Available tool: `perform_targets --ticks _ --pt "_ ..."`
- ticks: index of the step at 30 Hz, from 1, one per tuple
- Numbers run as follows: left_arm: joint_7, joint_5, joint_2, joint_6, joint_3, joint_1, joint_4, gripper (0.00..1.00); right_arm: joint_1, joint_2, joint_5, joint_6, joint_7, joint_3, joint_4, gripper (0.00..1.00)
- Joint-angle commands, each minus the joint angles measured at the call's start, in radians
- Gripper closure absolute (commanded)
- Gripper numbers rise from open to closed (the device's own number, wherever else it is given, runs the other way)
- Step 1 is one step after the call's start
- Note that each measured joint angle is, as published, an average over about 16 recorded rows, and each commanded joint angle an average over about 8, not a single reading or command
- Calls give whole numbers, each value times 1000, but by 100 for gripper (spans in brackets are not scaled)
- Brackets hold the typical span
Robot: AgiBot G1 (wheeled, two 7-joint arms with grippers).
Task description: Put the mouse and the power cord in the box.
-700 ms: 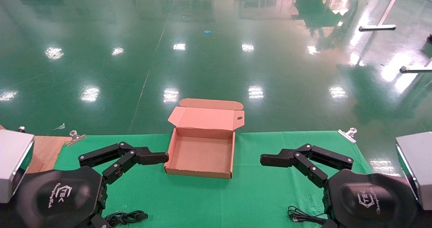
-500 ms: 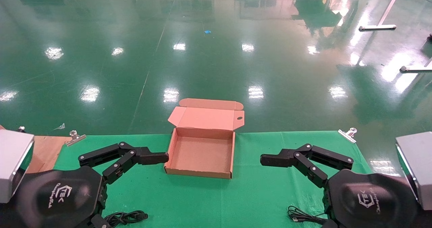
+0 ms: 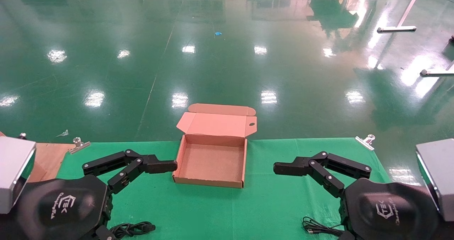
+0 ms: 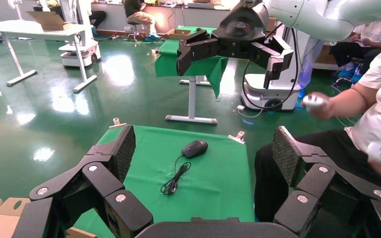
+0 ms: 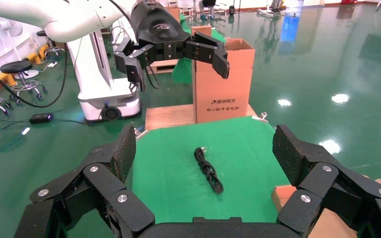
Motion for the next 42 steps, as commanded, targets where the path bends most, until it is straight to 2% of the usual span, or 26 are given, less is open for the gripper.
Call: perform_targets --ticks 1,5,9,12,17,21,26,31,37,42 --pt "0 -5 2 0 -1 1 0 0 0 0 1 0 0 0 0 0" --pt "3 29 -3 -3 9 -13 10 0 2 1 -14 3 -4 -4 -2 0" --pt "7 121 -5 14 44 -61 48 0 33 1 -117 5 -27 -38 2 0" --pt "9 217 6 43 92 -120 102 0 91 -8 -267 -7 -52 -93 11 0" --pt "28 404 36 77 195 -224 207 0 229 -55 -578 -46 -86 -219 17 0" --pt "52 559 70 82 291 -303 294 0 317 -110 -779 -55 -114 -307 -35 0" --pt "74 748 128 71 408 -394 405 0 369 -172 -949 -21 -179 -381 -166 0" --pt "115 887 195 24 481 -450 536 0 391 -233 -1070 52 -278 -429 -338 0" --pt "153 996 289 -71 530 -472 711 0 417 -309 -1131 149 -422 -452 -582 0" --pt "191 1035 358 -137 550 -474 851 0 449 -370 -1141 215 -537 -456 -778 0"
